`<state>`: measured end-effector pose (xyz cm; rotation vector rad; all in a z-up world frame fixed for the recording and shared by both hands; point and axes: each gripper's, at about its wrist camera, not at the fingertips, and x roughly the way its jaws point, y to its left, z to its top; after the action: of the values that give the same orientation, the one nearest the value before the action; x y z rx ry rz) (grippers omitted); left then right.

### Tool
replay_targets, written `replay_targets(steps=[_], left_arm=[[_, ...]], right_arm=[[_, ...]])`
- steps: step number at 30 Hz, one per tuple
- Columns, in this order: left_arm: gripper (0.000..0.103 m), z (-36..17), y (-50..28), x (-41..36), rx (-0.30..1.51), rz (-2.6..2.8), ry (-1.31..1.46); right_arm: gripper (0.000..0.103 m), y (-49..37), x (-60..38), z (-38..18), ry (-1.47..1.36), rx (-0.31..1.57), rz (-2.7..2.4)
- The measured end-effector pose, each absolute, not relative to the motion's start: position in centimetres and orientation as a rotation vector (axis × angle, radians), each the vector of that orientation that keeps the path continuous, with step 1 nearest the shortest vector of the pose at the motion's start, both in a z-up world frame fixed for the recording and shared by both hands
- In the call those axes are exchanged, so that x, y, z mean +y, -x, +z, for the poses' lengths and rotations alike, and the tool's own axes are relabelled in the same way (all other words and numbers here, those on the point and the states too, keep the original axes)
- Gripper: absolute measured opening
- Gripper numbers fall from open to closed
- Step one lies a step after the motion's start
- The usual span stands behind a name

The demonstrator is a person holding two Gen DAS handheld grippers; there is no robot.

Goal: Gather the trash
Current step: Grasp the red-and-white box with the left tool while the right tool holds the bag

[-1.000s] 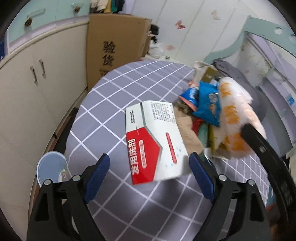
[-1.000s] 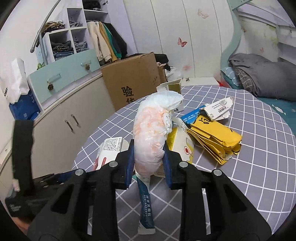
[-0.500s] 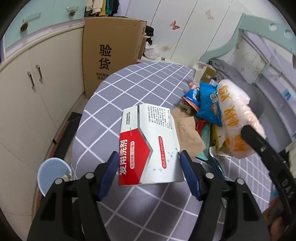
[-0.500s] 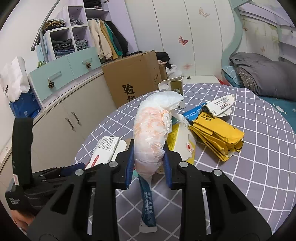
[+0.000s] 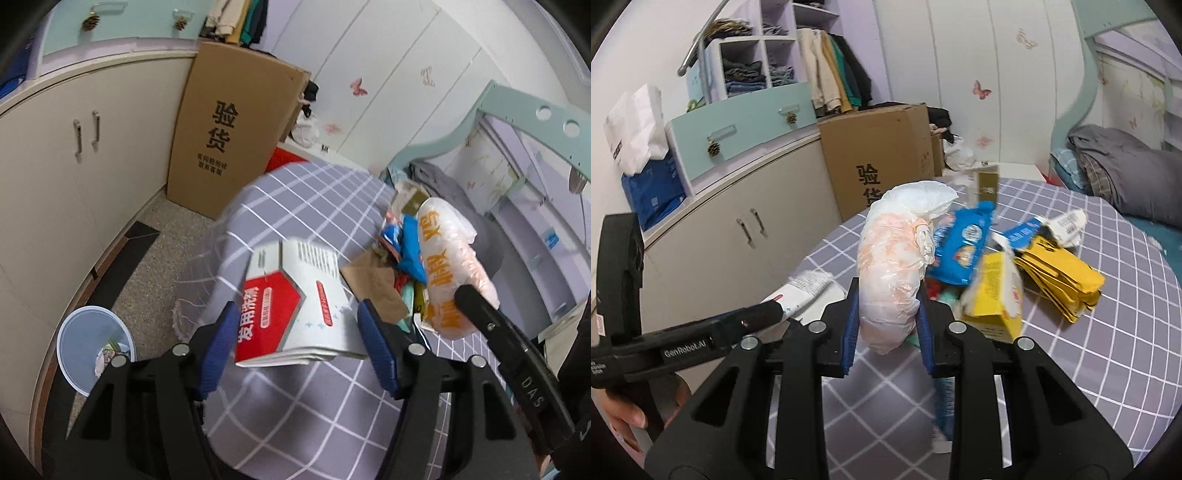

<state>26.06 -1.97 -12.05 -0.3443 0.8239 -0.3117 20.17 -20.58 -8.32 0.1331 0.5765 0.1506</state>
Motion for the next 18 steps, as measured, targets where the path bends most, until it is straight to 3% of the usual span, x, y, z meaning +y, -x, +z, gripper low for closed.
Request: replay_targets(steps=[1, 7, 8, 9, 10, 11, 12, 18], left_arm=[[0.001, -12.0, -26.1, -1.2, 0.832, -0.322, 0.354], [0.003, -13.2, -25.7, -0.2, 0.886, -0.356, 0.346], [0.009, -13.3, -25.6, -0.2, 0.889, -0.369, 0.354], [0.027, -13.4, -25.6, -0.6, 0.888, -0.381, 0.352], [0.037, -13.3, -25.4, -1.1, 0.878, -0.380, 0.332], [0.058, -13.2, -25.2, -1.4, 0.864, -0.370, 0.316], [0.064, -13.1, -25.1, -1.7, 0.846, -0.360, 0.300], [0.078, -12.9, -25.5, -5.0, 0.864, -0.400, 0.256]], right_arm=[[0.027, -20.3, -19.8, -8.2, -0.127, 0.579, 0.165], [0.027, -20.9, -17.2, -8.7, -0.123, 0.603, 0.202], [0.027, -20.9, -17.2, -8.6, -0.122, 0.598, 0.188], [0.027, -20.7, -17.3, -8.5, -0.124, 0.591, 0.177], [0.027, -20.5, -17.7, -8.4, -0.121, 0.584, 0.159], [0.027, -20.3, -18.0, -8.3, -0.115, 0.580, 0.143], [0.027, -20.1, -18.5, -8.2, -0.115, 0.577, 0.131], [0.027, -19.0, -21.5, -8.5, -0.127, 0.573, 0.062]])
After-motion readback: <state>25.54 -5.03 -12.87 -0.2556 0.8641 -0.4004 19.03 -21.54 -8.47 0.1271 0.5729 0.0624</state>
